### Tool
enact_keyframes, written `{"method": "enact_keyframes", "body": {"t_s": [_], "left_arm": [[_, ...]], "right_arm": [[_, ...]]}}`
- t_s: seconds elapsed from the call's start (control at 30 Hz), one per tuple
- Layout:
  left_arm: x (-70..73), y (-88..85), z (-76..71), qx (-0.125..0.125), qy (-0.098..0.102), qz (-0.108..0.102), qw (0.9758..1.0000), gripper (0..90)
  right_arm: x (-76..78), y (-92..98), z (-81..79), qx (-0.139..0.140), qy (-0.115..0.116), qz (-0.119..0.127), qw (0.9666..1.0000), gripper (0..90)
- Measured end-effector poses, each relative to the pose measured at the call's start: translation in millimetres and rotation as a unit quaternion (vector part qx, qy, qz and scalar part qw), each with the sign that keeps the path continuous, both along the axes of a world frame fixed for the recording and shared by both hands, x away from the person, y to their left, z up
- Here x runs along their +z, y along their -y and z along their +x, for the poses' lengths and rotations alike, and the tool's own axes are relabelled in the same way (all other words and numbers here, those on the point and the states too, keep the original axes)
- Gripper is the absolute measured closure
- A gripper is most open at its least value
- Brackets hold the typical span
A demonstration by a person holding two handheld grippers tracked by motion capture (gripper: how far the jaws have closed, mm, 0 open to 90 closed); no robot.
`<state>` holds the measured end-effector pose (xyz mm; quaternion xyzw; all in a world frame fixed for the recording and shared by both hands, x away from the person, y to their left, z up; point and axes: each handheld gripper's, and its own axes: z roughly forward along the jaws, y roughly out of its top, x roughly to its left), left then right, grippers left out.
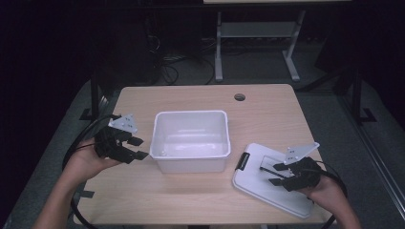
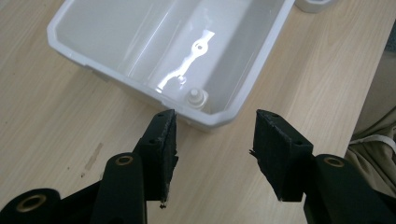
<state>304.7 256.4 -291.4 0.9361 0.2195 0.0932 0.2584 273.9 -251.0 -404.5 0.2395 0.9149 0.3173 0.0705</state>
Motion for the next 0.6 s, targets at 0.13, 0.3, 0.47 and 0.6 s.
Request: {"method": "enact_keyframes", "body": {"t_s": [0.13,0.3,0.47,0.6], "left_arm": [[-1.6,-7.0,-5.4,0.003,0.005,-0.002,1.0,47.3],[-4.7,-15.1,-13.3,0.01,0.01,-0.007,0.9999,46.3],[-9.3,-22.4,-19.6,0.017,0.012,-0.009,0.9997,45.1],[-14.3,-28.1,-23.9,0.023,0.013,-0.011,0.9996,44.2]], "right_arm": [[0.8,-0.5,0.1,0.0,0.001,-0.002,1.0,45.7],[2.0,-1.3,0.2,0.002,0.004,-0.004,1.0,45.9],[0.9,-0.9,-0.8,-0.001,0.002,-0.003,1.0,46.4],[0.1,-0.8,-1.1,-0.001,0.002,-0.004,1.0,47.0]]}}
